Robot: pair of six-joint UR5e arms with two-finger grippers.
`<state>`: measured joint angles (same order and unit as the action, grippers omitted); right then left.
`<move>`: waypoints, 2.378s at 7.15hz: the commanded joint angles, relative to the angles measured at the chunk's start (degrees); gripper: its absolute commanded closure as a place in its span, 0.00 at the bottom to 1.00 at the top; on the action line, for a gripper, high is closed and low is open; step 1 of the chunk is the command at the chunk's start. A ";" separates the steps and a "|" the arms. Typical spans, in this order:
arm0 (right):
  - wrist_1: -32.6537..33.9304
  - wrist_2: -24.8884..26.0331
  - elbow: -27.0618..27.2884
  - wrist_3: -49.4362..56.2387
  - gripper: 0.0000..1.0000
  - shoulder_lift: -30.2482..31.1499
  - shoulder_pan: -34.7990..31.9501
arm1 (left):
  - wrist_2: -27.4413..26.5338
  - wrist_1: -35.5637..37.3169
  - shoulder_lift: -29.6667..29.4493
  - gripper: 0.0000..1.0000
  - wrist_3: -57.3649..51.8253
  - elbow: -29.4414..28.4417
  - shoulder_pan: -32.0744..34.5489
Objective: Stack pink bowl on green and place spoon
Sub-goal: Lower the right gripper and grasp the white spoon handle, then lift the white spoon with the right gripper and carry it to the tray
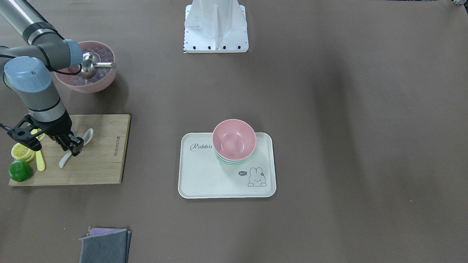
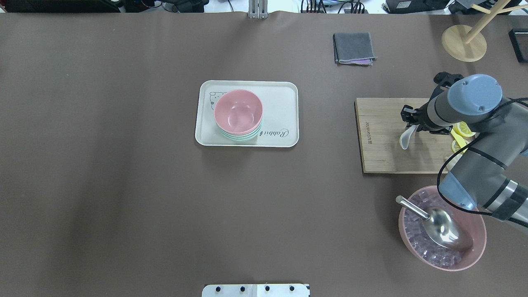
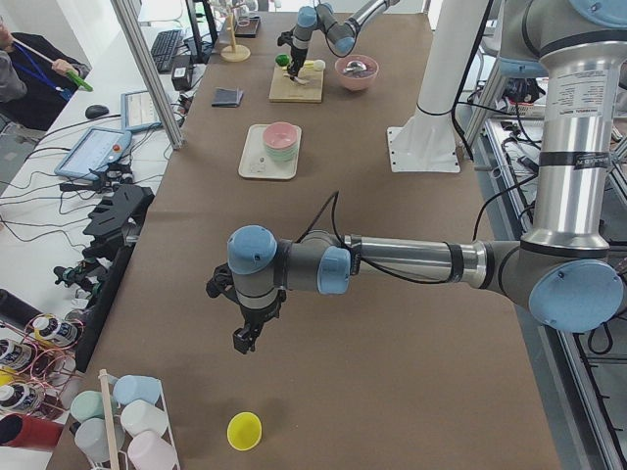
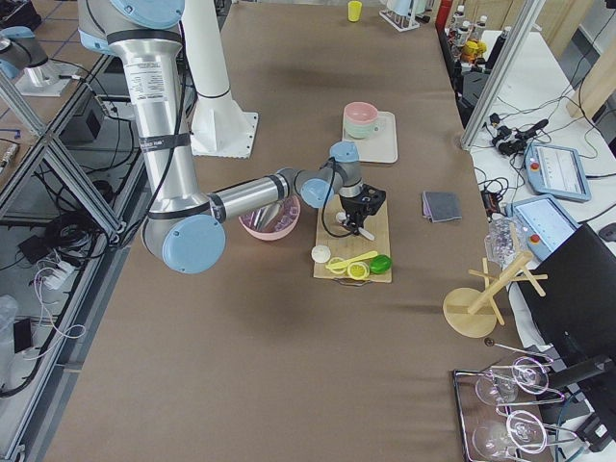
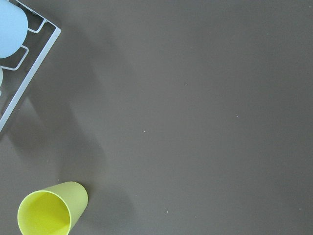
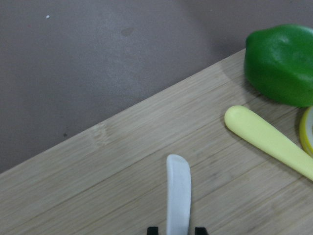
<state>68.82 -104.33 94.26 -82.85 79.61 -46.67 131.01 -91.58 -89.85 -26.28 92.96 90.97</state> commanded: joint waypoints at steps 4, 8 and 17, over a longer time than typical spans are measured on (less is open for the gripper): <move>0.78 -0.17 0.92 0.23 1.00 -3.48 -1.22 | -0.05 0.00 -0.32 0.02 0.09 -0.59 -0.09; 17.72 1.66 0.92 -12.46 1.00 -19.71 -0.88 | -0.05 0.09 -0.15 0.02 0.09 -0.68 -0.10; 29.18 12.37 -24.20 -30.87 1.00 -54.72 12.38 | 1.44 -1.14 1.08 0.02 15.64 0.03 -0.10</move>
<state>97.99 -94.29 74.62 -111.92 28.89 -36.67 132.40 -92.64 -88.82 -10.90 93.21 90.92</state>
